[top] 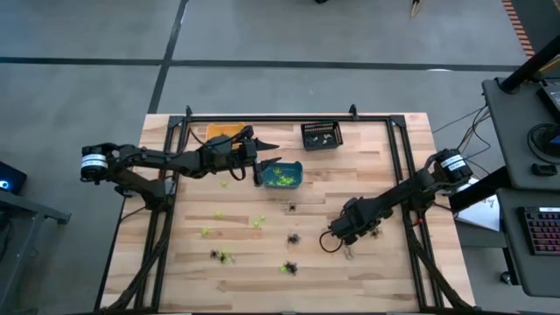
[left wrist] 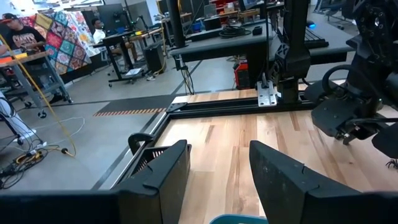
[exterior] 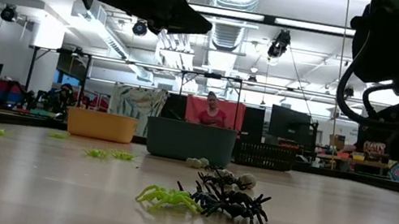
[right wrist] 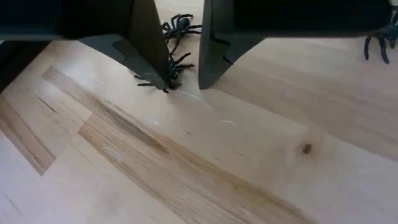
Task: Sort Halloween decoration
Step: Put the black spider toy into the yellow bin
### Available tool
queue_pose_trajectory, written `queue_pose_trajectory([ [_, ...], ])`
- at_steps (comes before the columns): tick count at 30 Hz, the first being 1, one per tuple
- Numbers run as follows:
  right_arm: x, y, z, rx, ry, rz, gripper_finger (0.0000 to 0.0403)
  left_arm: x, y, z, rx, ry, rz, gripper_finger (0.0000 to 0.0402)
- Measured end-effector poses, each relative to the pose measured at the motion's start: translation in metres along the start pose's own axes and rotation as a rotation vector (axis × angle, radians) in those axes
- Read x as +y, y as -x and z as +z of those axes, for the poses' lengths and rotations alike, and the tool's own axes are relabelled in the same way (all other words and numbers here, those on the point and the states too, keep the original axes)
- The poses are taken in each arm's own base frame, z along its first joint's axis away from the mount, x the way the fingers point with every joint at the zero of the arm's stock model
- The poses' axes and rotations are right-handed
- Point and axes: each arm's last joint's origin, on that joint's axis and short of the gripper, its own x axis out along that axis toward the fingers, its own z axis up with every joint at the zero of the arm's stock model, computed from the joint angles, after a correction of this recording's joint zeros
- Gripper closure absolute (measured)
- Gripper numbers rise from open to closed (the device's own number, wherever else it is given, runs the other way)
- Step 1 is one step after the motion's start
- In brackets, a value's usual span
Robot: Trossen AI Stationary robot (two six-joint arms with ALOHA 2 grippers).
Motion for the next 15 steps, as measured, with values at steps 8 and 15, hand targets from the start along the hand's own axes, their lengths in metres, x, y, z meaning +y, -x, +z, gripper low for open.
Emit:
queue_pose_trajectory([
  [8,0.0012,-0.0002,0.0011,-0.031,0.039,0.007,0.0388,0.0,0.0,0.0,0.0,0.0,0.0,0.0244],
  [15,-0.0033,0.0055,0.0005,-0.065,0.091,0.017,0.0394,0.0,0.0,0.0,0.0,0.0,0.0,0.0244],
])
